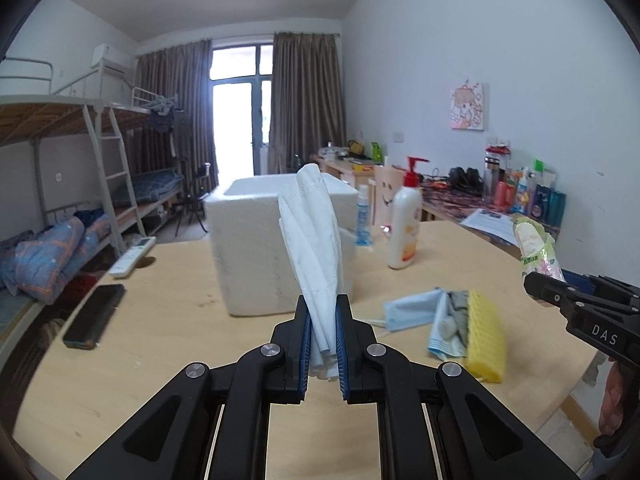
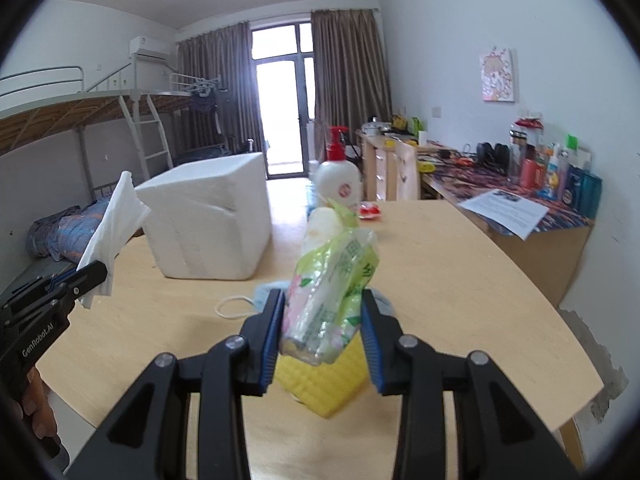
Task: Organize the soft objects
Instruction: 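Carry the green packet and white cloth over the white foam box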
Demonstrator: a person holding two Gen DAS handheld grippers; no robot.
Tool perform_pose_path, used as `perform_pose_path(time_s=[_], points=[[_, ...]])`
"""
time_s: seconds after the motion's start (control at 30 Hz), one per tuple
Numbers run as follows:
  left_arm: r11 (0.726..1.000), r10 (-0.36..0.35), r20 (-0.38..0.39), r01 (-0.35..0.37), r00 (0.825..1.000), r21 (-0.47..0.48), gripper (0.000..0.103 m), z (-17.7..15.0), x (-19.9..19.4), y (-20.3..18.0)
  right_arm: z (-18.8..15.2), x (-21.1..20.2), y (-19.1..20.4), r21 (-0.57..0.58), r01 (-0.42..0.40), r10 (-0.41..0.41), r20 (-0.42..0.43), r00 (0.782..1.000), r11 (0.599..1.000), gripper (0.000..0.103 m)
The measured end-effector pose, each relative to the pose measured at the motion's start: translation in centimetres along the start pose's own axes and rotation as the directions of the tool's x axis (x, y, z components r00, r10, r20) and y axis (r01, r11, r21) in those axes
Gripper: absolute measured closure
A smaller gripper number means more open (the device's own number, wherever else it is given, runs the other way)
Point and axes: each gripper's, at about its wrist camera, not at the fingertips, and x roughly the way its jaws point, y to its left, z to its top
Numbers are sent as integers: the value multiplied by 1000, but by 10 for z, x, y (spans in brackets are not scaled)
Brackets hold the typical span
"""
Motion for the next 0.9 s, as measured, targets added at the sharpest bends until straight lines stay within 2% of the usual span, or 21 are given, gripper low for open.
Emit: perform_pose_path(time_s=[0.57,0.9], points=[[996,84,38,-84,996,-3,91,31,-3,49,34,19,66,-79,-84,88,56,995,993,62],[993,122,60,-122,991,2,91,49,0,66,52,32,91,-113,-121,128,62,990,986,62]])
